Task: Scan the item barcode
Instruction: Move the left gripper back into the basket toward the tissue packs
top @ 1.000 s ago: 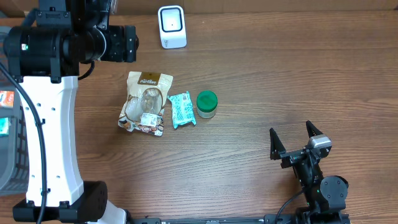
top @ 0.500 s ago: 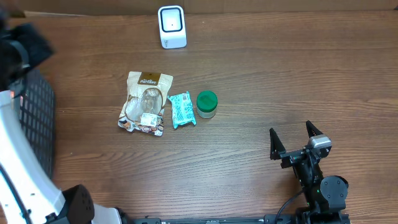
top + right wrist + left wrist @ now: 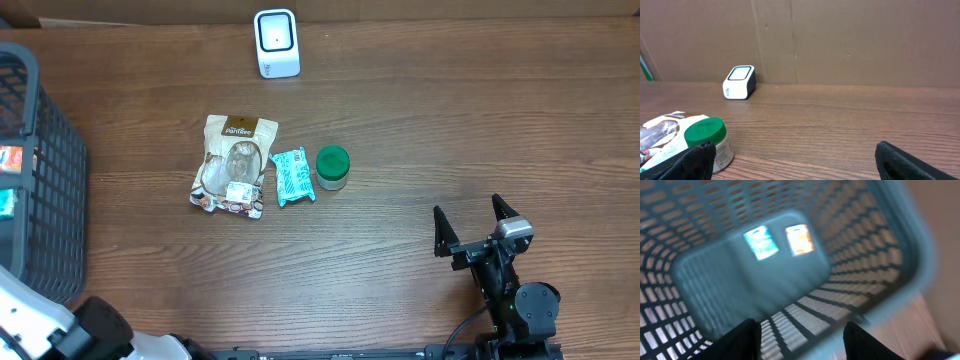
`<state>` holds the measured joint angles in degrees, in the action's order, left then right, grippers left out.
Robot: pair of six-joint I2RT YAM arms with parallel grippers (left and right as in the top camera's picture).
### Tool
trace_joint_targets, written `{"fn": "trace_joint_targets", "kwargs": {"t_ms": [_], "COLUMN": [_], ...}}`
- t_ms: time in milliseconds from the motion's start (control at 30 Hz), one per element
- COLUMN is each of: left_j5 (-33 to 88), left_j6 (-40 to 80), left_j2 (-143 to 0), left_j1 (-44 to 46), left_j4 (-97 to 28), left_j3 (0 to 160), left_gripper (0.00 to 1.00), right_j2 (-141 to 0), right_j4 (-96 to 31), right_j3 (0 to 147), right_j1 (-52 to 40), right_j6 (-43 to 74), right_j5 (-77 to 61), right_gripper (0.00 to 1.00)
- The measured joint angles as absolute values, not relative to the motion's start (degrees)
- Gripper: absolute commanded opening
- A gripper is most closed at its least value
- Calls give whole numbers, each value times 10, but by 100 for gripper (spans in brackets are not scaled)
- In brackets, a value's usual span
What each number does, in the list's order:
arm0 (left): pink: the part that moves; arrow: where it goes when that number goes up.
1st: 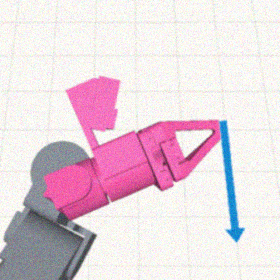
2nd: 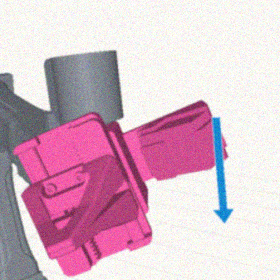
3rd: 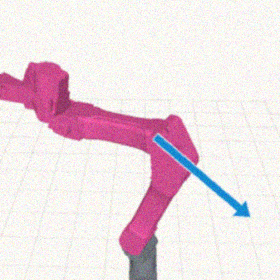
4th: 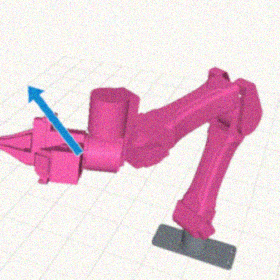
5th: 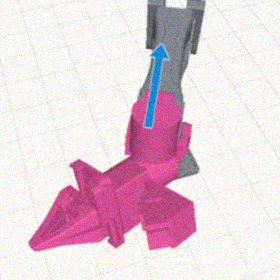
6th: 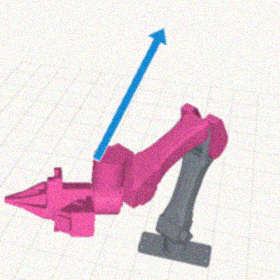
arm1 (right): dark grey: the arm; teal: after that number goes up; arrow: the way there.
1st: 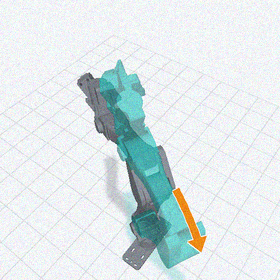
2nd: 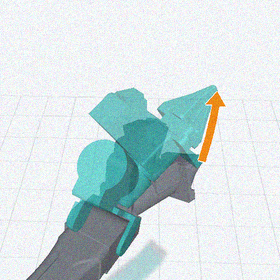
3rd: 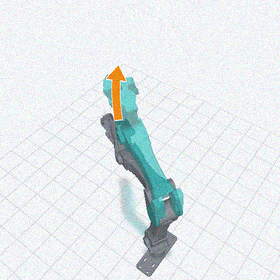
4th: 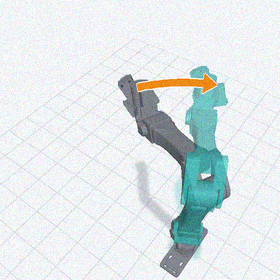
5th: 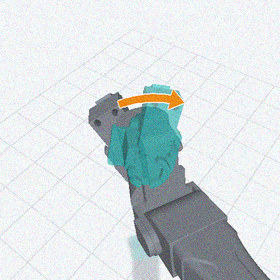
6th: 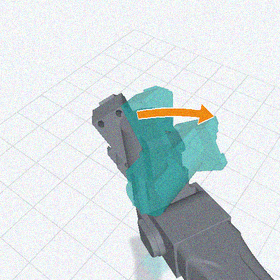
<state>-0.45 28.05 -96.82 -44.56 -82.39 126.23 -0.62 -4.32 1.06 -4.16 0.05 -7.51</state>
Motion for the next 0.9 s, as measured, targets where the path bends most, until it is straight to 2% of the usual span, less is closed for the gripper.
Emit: {"fn": "trace_joint_targets", "kwargs": {"t_ms": [233, 433, 667, 900], "left_j5": [-11, -24, -34, -79], "left_j6": [286, 279, 257, 247], "left_j2": [-995, -1025, -1099, -1180], "left_j1": [-491, -500, -500, -500], "left_j4": [-757, -671, -622, -586], "left_j3": [1149, 1070, 1064, 1061], "left_gripper": [64, 62, 55, 58], "right_j2": [-6, -6, -6, -6], "right_j4": [-44, -43, -43, -43], "right_j3": [11, 11, 11, 11], "right_j1": [-42, -42, -42, -42], "right_j6": [0, 0, 1, 0], "right_j5": [-75, -75, -75, -75], "right_gripper": [100, 100, 100, 100]}}
